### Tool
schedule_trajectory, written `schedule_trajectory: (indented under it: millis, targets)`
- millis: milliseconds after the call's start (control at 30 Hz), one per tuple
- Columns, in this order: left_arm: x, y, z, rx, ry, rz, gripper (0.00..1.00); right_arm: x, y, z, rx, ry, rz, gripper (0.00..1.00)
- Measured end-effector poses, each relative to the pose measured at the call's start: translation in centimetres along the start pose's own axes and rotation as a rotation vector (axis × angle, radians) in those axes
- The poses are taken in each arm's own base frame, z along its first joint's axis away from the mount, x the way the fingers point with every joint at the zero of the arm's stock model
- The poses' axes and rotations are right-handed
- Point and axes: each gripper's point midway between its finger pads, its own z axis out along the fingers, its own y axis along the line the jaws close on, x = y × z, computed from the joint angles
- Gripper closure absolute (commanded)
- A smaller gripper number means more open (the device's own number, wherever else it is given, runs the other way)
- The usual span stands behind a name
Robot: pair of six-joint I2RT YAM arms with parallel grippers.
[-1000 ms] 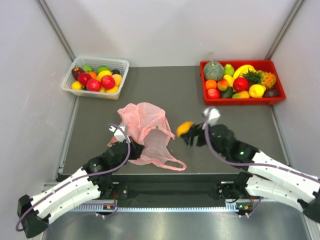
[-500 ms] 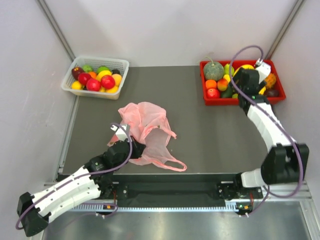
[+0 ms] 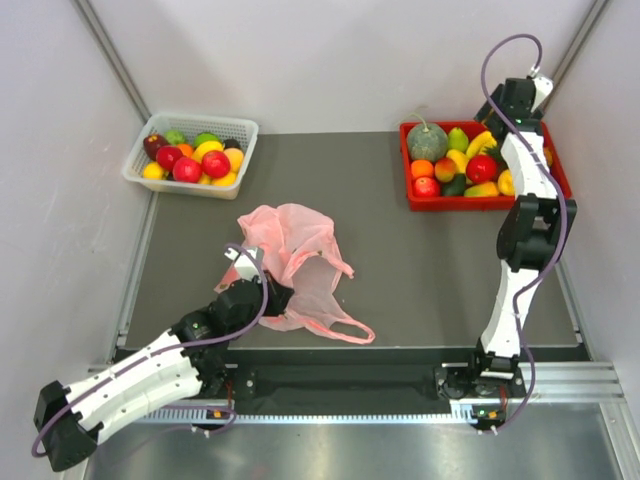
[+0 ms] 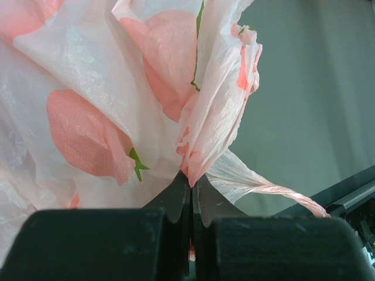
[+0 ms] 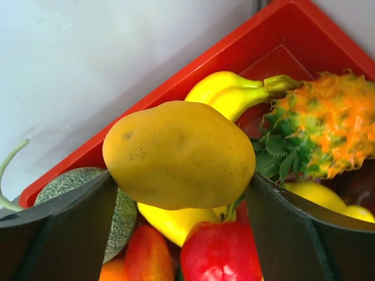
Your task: Untie the knot of the plastic bag and take out the fruit
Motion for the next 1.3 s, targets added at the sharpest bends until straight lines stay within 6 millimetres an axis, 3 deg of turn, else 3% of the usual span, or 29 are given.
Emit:
schedule_trajectory:
  millis: [133, 300, 400, 500, 567, 667, 700, 800, 867, 933, 1133, 1233, 1300]
  targets:
    - [-0.2, 0.0, 0.0, 0.001, -0.007, 0.002, 1.0, -0.2, -0.1, 0.5, -0.052, 0.031, -0.023, 0.0]
    - [-0.3, -0.1, -0.1, 0.004, -0.009, 0.005, 1.0, -0.5, 1.2, -0.6, -0.124, 0.04, -0.051, 0.0]
    - [-0.6, -0.3, -0.1, 0.008, -0.014, 0.007, 1.0, -1.3, 1.2, -2.4, -0.138, 0.03, -0.054, 0.0]
    - [-0.9, -0.5, -0.2, 0.014, -0.02, 0.013, 1.0, -2.0, 0.9, -5.6, -0.158, 0.017, -0.035, 0.0]
    - [-1.0, -0.7, -0.3, 0.019, -0.026, 0.014, 1.0, -2.0, 0.7, -9.0, -0.193, 0.01, -0.015, 0.01]
    - [-1.3, -0.8, -0.5, 0.027, -0.034, 0.013, 1.0, -1.4, 0.6, -15.5, -0.266, -0.023, 0.008, 0.0]
    - [-1.3, -0.8, -0.6, 0.029, -0.036, 0.013, 1.0, -0.8, 1.2, -18.5, -0.311, -0.041, 0.005, 0.0]
    - [-1.7, -1.0, -0.8, 0.033, -0.039, 0.013, 1.0, 3.0, 4.0, -25.8, -0.481, -0.048, -0.035, 0.03]
    - [-2.0, -1.3, -1.0, 0.036, -0.043, 0.012, 1.0, 7.2, 5.7, -30.1, -0.617, -0.008, -0.078, 0.06]
    - [-2.3, -1.5, -1.2, 0.038, -0.045, 0.016, 1.0, 12.1, 6.0, -33.4, -0.735, 0.054, -0.123, 0.13]
    - [-3.2, -1.9, -1.9, 0.032, -0.04, 0.032, 1.0, 25.9, 5.3, -41.0, -1.014, 0.274, -0.256, 0.19]
    - [-3.3, -1.8, -2.3, 0.017, -0.029, 0.04, 0.98, 30.0, 5.8, -44.3, -1.12, 0.339, -0.335, 0.19]
    - [-3.3, -1.7, -2.5, 0.008, -0.021, 0.045, 0.8, 31.5, 7.1, -45.8, -1.175, 0.351, -0.361, 0.17]
